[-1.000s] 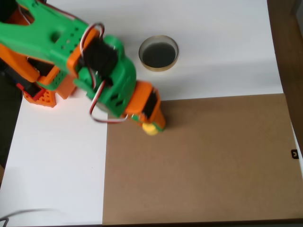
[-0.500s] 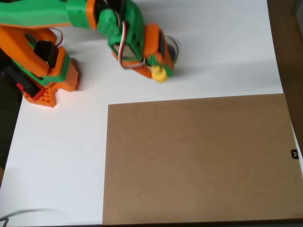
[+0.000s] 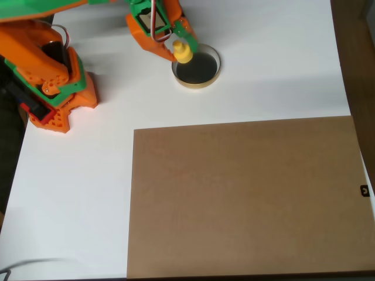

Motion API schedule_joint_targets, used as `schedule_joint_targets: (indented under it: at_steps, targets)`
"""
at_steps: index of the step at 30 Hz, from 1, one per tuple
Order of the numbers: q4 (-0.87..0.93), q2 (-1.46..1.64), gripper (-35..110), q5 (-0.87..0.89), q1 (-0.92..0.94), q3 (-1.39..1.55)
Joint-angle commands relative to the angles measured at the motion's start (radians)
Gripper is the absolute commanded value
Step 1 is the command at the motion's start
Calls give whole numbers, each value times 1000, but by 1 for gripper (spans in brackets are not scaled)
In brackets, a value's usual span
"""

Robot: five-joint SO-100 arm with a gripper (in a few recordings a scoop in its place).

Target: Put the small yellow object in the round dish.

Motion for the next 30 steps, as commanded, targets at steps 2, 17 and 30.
schedule_joint_targets:
  at_steps: [2, 17, 30]
  targets:
    - [-37, 48, 0, -9, -37, -8]
    - [-166, -35, 0, 26, -32, 40]
    - [-196, -38, 6, 35, -64, 107]
